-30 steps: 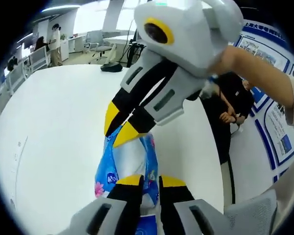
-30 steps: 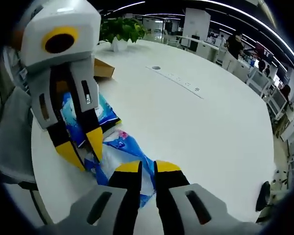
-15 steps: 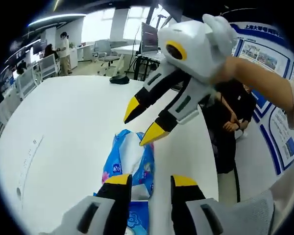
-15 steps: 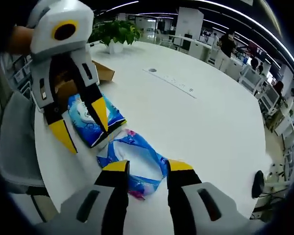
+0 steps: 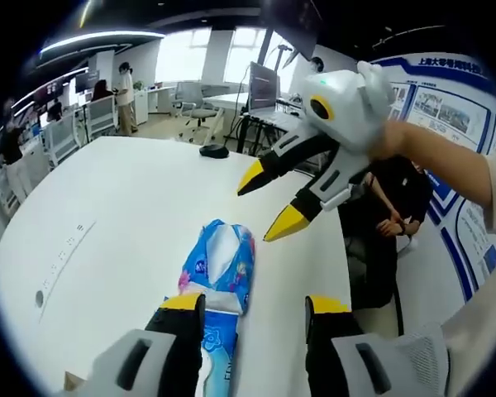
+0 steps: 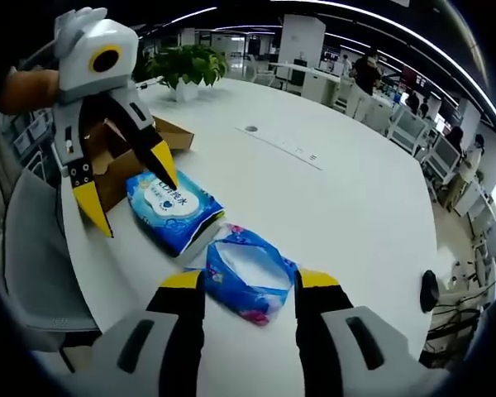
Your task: Operate the shoe box by opening the lid, removing the specified soft item, and placing it in the target area until the item is outside and the box remains undamaged.
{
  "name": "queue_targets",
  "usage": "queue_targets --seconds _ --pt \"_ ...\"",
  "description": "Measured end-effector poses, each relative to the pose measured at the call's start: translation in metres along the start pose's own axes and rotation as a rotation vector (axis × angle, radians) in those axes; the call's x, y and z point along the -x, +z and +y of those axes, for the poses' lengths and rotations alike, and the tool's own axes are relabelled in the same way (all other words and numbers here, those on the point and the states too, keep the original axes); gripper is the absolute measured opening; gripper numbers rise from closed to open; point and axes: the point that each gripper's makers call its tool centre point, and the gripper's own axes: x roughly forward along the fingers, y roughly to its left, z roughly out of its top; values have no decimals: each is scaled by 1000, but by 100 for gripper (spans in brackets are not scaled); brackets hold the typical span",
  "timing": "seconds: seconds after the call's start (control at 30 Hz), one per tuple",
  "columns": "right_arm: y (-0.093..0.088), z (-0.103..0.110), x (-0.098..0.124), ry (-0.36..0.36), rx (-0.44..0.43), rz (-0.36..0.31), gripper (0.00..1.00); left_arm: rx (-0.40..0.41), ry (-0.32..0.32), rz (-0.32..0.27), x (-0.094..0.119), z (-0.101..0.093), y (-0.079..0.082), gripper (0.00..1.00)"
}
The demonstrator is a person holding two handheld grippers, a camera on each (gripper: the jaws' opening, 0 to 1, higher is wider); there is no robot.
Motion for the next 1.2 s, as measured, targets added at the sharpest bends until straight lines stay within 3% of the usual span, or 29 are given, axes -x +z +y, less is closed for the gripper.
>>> queue_targets --seconds 0.8,1.03,1.2 --pt "27 41 34 -40 -14 -65 65 81 125 -198 109 3 -26 77" --pt "41 58 40 -35 5 -93 68 53 187 -212 136 7 -40 82" --pt "56 73 45 -23 18 -122 71 77 199 -224 155 7 -55 84"
